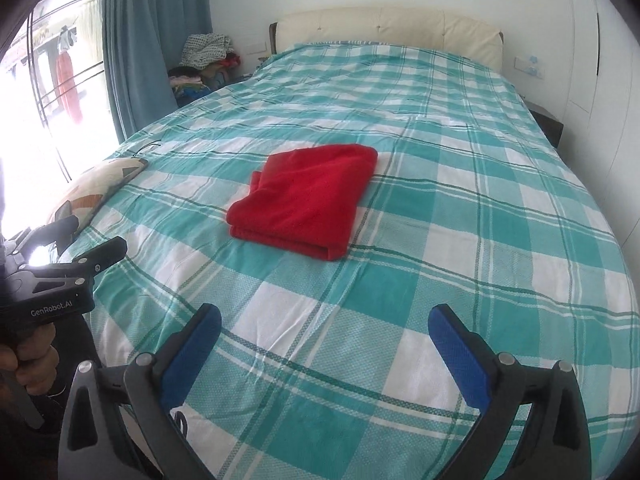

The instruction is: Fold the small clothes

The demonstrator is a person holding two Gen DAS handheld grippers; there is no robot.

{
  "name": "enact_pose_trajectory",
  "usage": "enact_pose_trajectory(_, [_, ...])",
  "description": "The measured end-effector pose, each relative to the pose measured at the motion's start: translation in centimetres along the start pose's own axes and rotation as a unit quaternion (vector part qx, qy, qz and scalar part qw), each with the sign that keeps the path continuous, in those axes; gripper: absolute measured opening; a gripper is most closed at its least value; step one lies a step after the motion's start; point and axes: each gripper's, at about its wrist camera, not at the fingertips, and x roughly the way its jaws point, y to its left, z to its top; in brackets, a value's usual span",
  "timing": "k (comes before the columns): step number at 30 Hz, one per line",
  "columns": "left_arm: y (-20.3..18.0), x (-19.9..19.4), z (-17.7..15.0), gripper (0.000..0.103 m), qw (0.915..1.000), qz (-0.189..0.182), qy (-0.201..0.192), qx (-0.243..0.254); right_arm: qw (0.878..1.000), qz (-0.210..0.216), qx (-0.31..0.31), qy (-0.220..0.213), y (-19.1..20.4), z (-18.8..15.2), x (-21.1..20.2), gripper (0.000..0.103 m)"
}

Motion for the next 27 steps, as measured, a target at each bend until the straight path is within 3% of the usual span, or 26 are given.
enact_pose_trajectory(7, [-0.3,-1.1,-0.5,0.103,0.9999,-0.009,0.002,-0.011,1.0,-0.003,-0.017,-0.01,1.8,-0.6,-2.4,0.102])
enact_pose_trajectory(27, [-0.7,-2.6,-0.9,0.103,1.0,-0.002,-0.003,-0.006,0.999,-0.023,0.005,-0.034,2.9,0.5,-3.9,0.102])
